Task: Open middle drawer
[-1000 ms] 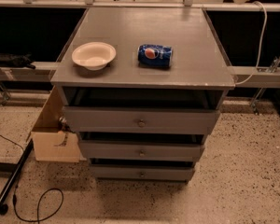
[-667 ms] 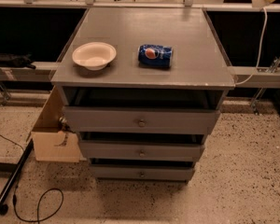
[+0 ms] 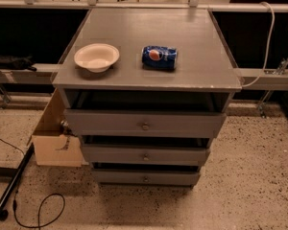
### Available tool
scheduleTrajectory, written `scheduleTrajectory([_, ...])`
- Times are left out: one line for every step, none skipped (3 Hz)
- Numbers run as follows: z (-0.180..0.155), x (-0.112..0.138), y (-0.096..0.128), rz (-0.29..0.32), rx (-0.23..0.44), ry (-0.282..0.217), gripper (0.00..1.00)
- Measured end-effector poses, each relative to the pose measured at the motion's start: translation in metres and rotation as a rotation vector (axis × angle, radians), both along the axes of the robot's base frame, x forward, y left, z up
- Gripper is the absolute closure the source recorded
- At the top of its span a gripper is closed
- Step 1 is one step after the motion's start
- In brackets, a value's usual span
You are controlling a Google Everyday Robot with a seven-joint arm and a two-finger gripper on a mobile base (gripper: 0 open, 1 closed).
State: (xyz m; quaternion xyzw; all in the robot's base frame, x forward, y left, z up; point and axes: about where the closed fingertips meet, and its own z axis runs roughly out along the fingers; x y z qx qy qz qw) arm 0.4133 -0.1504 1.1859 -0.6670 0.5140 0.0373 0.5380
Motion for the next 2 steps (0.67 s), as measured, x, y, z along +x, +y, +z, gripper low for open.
scheduleTrajectory([-0.035,-0.013,-0.005,-0.028,0.007,0.067,0.0])
scheduleTrajectory([-0.035,0.004,0.007,-0.037,0.035,0.063,0.0])
